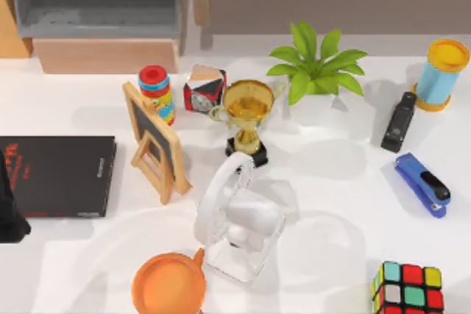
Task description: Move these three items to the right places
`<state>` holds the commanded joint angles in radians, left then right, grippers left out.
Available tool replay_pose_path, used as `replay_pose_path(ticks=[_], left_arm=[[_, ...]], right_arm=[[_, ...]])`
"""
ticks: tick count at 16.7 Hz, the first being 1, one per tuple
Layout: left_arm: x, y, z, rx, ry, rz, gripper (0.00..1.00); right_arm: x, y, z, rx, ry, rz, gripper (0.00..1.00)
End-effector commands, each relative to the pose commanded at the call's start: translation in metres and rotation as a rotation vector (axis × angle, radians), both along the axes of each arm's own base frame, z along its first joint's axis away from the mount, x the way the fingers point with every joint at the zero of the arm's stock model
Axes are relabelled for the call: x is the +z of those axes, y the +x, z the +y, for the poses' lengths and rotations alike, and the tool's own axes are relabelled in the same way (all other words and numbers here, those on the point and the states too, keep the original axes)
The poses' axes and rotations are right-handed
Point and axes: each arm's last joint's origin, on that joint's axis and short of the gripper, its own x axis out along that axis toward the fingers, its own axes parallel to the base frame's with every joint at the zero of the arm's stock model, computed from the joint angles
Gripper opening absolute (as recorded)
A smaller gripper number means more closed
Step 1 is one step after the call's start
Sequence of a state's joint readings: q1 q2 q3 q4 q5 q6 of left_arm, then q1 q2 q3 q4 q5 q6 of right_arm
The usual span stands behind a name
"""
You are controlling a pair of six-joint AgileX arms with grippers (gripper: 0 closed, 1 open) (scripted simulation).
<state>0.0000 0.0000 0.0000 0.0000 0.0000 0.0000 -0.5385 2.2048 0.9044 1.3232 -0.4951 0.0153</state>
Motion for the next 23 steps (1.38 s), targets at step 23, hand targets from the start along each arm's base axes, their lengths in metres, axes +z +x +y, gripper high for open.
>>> replay_pose_path(ticks=[23], left_arm=[[0.0, 0.0, 0.0, 0.0, 0.0, 0.0, 1.0]], right_arm=[[0.009, -0.03, 0.003, 0.014, -0.001, 0.001, 1.0]])
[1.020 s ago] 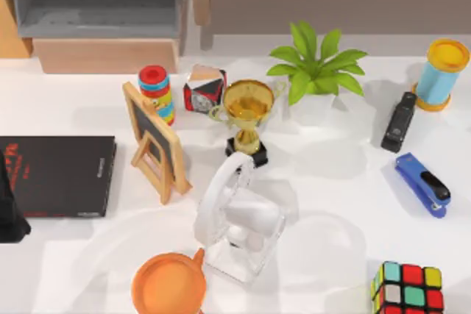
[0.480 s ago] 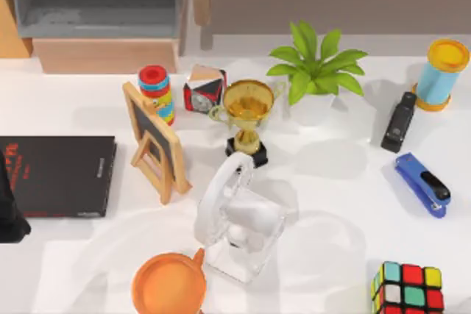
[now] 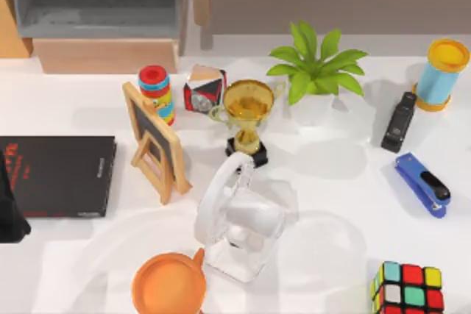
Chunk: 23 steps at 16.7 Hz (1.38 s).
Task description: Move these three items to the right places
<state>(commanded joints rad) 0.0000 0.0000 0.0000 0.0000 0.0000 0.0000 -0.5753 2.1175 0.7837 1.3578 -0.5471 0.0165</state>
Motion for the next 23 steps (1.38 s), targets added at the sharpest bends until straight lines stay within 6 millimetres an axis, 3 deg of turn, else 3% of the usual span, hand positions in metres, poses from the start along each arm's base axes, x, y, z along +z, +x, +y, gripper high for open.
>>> replay_pose_path(ticks=[5, 8, 12, 15, 19, 23], left_arm=[[0.0, 0.0, 0.0, 0.0, 0.0, 0.0, 1.0], [0.0, 0.0, 0.0, 0.0, 0.0, 0.0, 1.0], [0.0, 0.0, 0.0, 0.0, 0.0, 0.0, 1.0], [0.0, 0.0, 0.0, 0.0, 0.0, 0.0, 1.0], [0.0, 0.0, 0.0, 0.0, 0.0, 0.0, 1.0], [0.0, 0.0, 0.0, 0.0, 0.0, 0.0, 1.0]], right_arm=[[0.036, -0.015, -0.001, -0.007, -0.002, -0.004, 1.0], [0.04, -0.018, -0.001, -0.009, 0.003, 0.002, 1.0], [0.044, -0.015, 0.001, -0.008, 0.002, -0.007, 1.0], [0.074, 0.0, 0.015, -0.012, 0.033, -0.038, 1.0], [0.125, 0.024, 0.069, 0.032, 0.172, -0.01, 1.0], [0.156, 0.027, 0.158, 0.109, 0.375, 0.213, 1.0]])
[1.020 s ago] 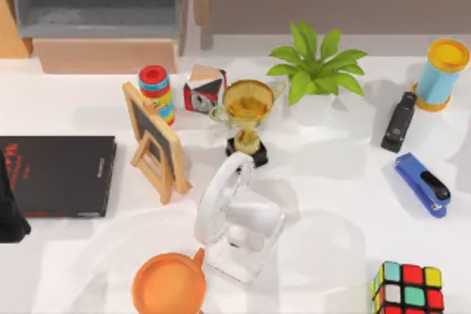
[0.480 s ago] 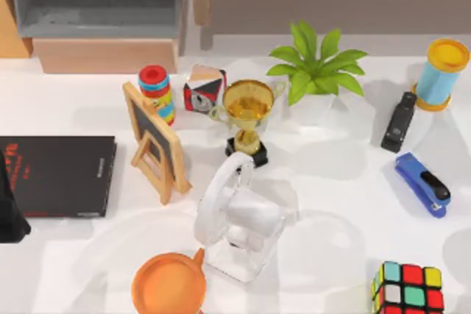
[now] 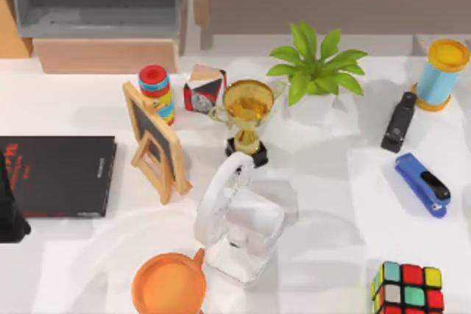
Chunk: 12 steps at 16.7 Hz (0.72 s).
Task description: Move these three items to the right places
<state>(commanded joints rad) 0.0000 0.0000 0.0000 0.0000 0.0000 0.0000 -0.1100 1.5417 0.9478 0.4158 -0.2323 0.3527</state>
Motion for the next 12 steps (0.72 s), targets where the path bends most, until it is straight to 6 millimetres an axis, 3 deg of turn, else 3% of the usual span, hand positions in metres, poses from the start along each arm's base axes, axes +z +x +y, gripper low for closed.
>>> replay_pose_path(ticks=[3, 6, 9, 12], left_arm=[[0.0, 0.0, 0.0, 0.0, 0.0, 0.0, 1.0], [0.0, 0.0, 0.0, 0.0, 0.0, 0.0, 1.0], [0.0, 0.0, 0.0, 0.0, 0.0, 0.0, 1.0], [0.0, 0.0, 0.0, 0.0, 0.0, 0.0, 1.0]], right_arm=[[-0.001, -0.024, 0.068, 0.073, 0.094, 0.315, 1.0], [-0.012, -0.066, 0.121, 0.115, 0.085, 0.667, 1.0], [-0.025, -0.111, 0.153, 0.122, -0.004, 0.966, 1.0], [-0.034, -0.147, 0.169, 0.107, -0.119, 1.182, 1.0]])
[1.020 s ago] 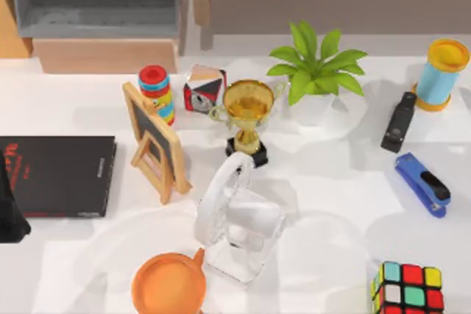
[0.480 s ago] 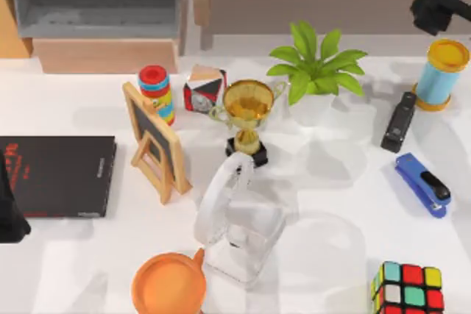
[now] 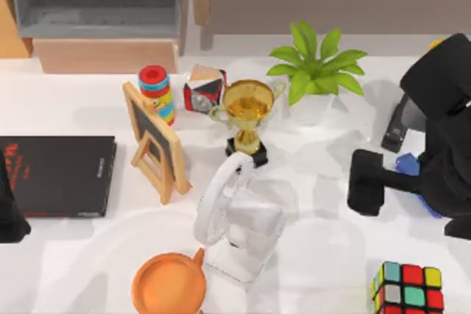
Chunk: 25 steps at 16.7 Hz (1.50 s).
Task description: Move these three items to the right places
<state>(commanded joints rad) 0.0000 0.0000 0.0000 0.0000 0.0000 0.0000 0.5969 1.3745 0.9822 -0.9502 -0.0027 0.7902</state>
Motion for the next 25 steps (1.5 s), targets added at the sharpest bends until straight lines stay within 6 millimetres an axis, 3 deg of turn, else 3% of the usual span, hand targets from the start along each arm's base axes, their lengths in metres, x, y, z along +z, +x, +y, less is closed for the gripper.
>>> replay_pose_path(ticks=[3, 6, 12, 21, 25], left_arm=[[0.0, 0.0, 0.0, 0.0, 0.0, 0.0, 1.0], [0.0, 0.0, 0.0, 0.0, 0.0, 0.0, 1.0], [0.0, 0.0, 0.0, 0.0, 0.0, 0.0, 1.0], [0.0, 0.0, 0.0, 0.0, 0.0, 0.0, 1.0], [0.0, 0.0, 0.0, 0.0, 0.0, 0.0, 1.0]], right_arm=[[-0.007, -0.023, 0.006, 0.027, -0.092, 0.13, 1.0], [-0.01, -0.033, 0.009, 0.043, -0.133, 0.183, 1.0], [-0.01, -0.033, 0.009, 0.041, -0.13, 0.181, 1.0], [-0.067, -0.033, 0.01, 0.044, -0.134, 0.184, 1.0], [-0.07, -0.034, 0.009, 0.044, -0.134, 0.185, 1.0]])
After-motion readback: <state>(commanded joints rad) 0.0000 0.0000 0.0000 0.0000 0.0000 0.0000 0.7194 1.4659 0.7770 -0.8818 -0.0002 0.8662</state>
